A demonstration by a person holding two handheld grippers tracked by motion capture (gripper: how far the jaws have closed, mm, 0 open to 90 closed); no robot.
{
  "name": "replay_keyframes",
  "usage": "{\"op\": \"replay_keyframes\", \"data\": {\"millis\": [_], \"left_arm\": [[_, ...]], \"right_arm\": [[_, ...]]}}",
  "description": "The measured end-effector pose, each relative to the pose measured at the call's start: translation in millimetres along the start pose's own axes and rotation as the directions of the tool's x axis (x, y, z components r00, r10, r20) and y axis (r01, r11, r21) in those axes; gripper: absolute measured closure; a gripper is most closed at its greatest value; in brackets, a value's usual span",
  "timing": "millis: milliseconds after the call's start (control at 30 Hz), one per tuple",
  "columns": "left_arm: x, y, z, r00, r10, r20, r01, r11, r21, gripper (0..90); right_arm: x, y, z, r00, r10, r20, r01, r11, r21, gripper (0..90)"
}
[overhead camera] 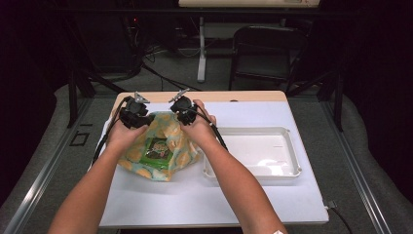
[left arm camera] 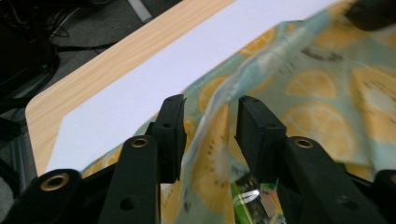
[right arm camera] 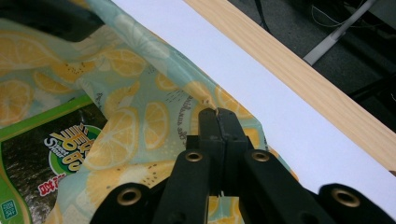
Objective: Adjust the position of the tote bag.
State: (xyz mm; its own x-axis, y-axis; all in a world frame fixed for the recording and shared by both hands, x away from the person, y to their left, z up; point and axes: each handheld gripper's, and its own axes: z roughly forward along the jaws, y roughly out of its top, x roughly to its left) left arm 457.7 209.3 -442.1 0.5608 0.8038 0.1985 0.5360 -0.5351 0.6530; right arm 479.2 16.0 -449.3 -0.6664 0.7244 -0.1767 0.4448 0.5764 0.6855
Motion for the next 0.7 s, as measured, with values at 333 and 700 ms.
{"op": "replay_keyframes", "data": {"millis": [333, 700], "left_arm": [[-1.7, -27.6, -34.9, 0.9987, 0.024, 0.044, -0.024, 0.9997, -0.003, 55.1], [-1.2, -54.1, -26.6, 0.9986, 0.051, 0.013, -0.052, 0.9949, 0.086, 53.9]], "right_arm": [[-5.9, -1.8, 0.4, 0.9999, 0.013, 0.009, -0.013, 1.000, 0.002, 90.0], [-9.7, -1.8, -0.1, 0.9995, 0.023, 0.021, -0.023, 1.000, 0.000, 90.0]]}}
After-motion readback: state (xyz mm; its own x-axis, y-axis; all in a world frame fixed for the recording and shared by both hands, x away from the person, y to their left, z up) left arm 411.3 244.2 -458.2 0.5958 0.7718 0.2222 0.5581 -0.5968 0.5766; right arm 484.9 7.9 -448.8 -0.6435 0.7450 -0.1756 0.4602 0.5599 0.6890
